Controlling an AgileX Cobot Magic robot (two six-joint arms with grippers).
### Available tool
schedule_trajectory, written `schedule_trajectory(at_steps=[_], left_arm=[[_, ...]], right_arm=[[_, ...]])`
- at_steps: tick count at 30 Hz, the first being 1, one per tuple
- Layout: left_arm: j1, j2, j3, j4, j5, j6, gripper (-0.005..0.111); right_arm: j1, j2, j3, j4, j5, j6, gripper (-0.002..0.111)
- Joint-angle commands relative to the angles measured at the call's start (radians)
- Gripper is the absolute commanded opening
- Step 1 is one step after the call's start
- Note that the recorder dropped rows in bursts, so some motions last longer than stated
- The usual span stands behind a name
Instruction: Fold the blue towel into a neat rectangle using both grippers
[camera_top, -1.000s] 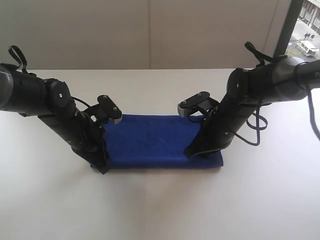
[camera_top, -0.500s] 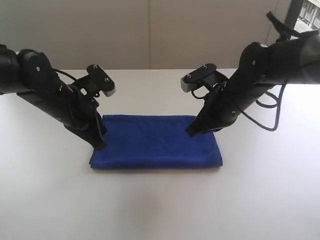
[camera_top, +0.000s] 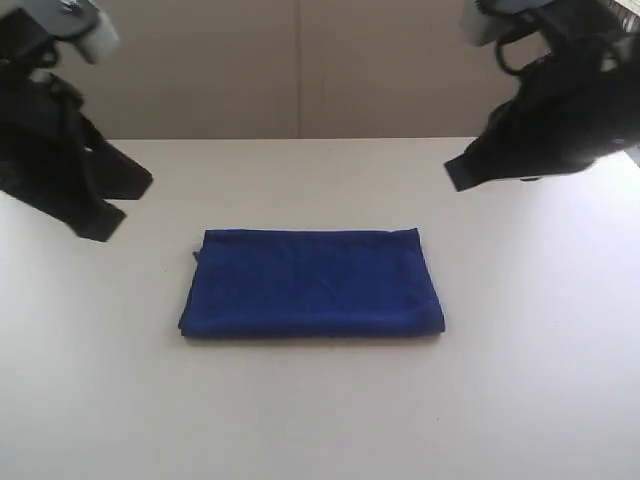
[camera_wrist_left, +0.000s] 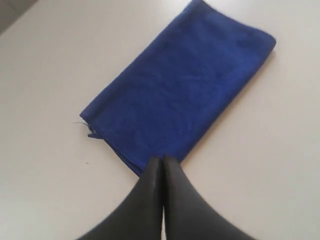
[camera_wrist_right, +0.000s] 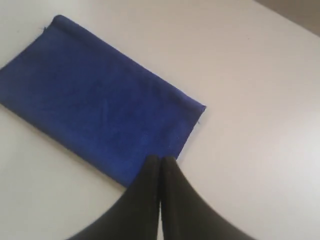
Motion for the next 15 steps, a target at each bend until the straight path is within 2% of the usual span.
schedule_trajectory(at_steps=[1,6,9,12,15], left_arm=[[0.003,-0.311,0.121,-0.011,0.03,-0.103,0.0],[0.003,-0.676,0.267,0.014,0.029,-0.187,0.0],[0.003,-0.83,0.328,0.014,0.028,-0.21,0.0],[0.003,-0.92,0.392,0.014,0.024,-0.252,0.0],[0.003,-0.937,0.489,-0.012,-0.038,-0.256,0.0]], right_arm=[[-0.007,-0.289,0.176,-0.016,-0.033,0.077,0.0],[-0.007,-0.62,0.361,-0.027,-0.058,0.171,0.0],[-0.007,-0.774,0.459,-0.027,-0.089,0.244,0.0],[-0.007,-0.88,0.553,-0.027,-0.16,0.294,0.0],[-0.007,-0.92,0.639,-0.014,-0.237,0.325,0.0]])
